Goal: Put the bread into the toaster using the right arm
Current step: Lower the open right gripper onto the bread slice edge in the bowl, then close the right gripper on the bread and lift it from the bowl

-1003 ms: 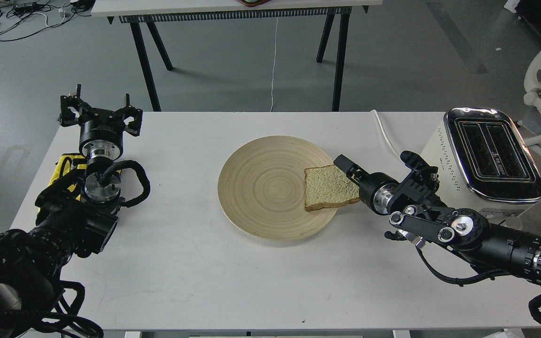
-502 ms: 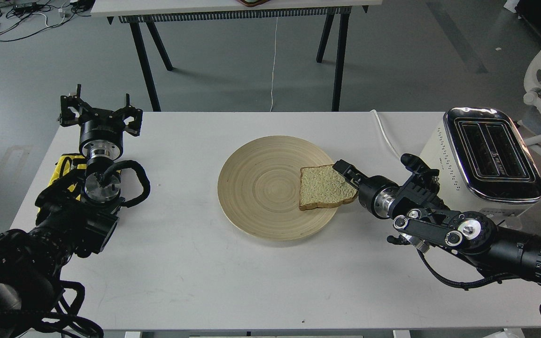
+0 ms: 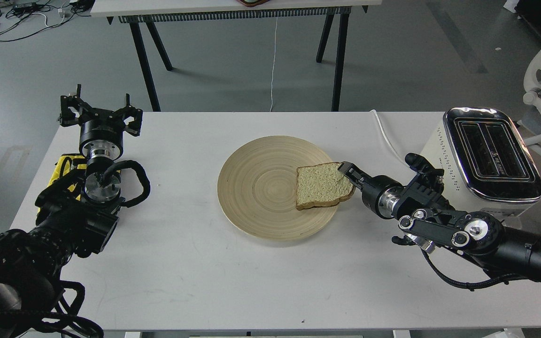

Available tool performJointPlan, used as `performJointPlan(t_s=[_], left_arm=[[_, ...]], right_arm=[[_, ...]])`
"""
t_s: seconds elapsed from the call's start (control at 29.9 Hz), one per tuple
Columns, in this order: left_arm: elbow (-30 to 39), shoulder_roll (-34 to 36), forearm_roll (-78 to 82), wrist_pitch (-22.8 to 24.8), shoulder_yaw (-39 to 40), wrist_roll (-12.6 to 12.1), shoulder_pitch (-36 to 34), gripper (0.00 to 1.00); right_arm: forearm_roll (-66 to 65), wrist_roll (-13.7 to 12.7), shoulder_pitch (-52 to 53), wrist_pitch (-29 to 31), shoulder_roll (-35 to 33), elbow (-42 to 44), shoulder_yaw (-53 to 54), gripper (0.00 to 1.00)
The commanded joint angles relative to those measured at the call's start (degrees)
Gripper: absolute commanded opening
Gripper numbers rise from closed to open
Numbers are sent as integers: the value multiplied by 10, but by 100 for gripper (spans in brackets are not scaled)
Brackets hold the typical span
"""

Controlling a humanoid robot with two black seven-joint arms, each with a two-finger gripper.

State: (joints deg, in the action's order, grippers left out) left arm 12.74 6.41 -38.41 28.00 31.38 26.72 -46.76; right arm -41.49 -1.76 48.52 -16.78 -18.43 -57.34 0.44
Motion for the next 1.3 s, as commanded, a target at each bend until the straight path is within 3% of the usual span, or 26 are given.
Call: performJointPlan(t_s=[0.0,0.4,0.94,1.27], left_arm=[[0,0,0,0,0,0,0,100],[0,0,0,0,0,0,0,100],[0,0,0,0,0,0,0,100],[0,0,0,0,0,0,0,100]], right_arm=[[0,0,1,0,0,-1,0,35],[0,0,6,0,-3,-5,8,23],[0,0,39,-2,-5,-19,59,15],[0,-4,94,-2,-137,-147,92,15]])
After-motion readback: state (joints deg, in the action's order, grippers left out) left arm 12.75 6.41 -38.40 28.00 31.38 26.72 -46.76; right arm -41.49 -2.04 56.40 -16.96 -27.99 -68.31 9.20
